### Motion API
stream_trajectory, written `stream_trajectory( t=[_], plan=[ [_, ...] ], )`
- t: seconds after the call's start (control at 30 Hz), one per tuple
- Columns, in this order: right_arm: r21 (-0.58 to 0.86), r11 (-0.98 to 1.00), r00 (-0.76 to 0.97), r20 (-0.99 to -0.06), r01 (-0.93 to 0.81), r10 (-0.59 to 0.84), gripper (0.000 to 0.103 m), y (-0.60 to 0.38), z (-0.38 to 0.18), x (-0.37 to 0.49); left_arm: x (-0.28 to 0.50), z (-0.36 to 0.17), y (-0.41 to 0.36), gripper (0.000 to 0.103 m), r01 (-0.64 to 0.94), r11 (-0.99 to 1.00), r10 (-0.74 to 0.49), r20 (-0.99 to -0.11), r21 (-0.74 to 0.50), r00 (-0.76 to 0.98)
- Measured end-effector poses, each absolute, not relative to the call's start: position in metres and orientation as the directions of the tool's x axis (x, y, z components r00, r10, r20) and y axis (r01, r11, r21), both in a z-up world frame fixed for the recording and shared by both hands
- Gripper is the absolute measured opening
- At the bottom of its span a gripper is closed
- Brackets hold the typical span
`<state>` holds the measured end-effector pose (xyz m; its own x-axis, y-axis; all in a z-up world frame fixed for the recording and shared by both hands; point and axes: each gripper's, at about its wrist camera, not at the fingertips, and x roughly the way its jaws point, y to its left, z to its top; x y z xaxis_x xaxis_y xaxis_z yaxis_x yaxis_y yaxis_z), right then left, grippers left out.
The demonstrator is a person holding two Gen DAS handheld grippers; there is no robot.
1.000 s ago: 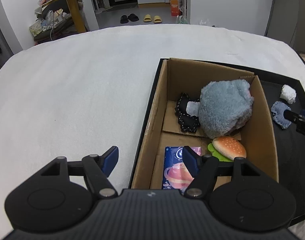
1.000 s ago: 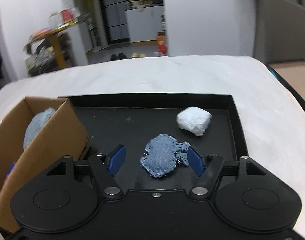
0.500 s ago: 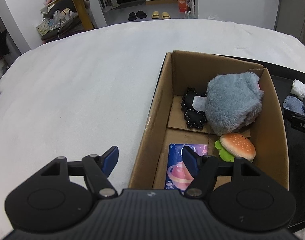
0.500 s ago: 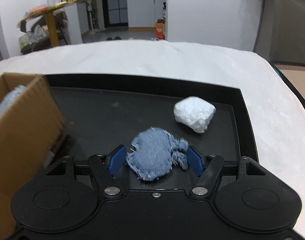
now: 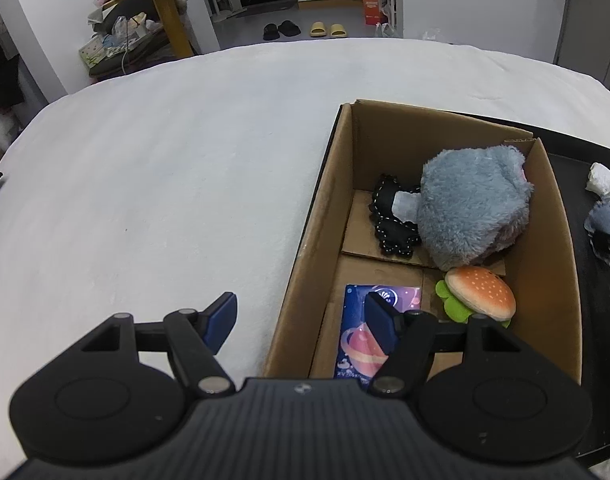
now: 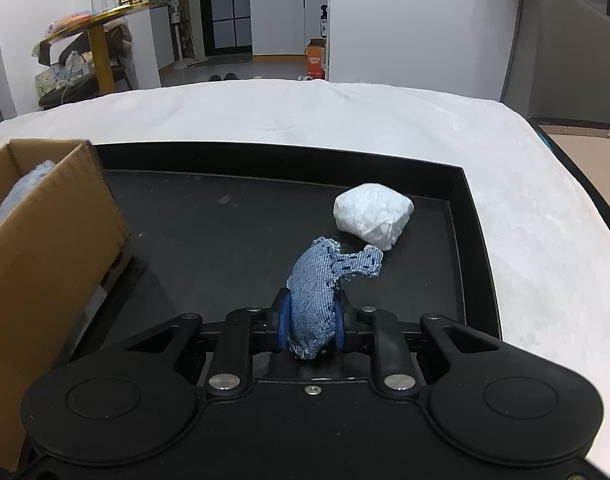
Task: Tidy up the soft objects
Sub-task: 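Lift the blue denim plush and carry it over the box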
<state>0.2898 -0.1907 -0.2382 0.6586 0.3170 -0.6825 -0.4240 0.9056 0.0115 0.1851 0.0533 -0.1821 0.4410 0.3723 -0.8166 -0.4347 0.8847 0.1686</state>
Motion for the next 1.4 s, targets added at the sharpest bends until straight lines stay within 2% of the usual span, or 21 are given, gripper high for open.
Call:
stream_trajectory(
  t=[0.57, 1.4],
  plan=[
    [0.091, 0.914, 0.684, -0.634, -0.395, 0.359, 0.02, -0.213, -0.215, 0.265, 0.179, -0.181, 0.057, 0.069, -0.451, 0.884, 0.347, -0.822, 0.126, 0.452],
    [0.129, 0.841, 0.664, -0.556, -0.526, 0.5, 0.021, -0.165, -0.155, 0.234, 0.166, -0.175, 0.087, 0.068, -0.425, 0.905, 0.22, -0.823, -0.028, 0.523]
  ],
)
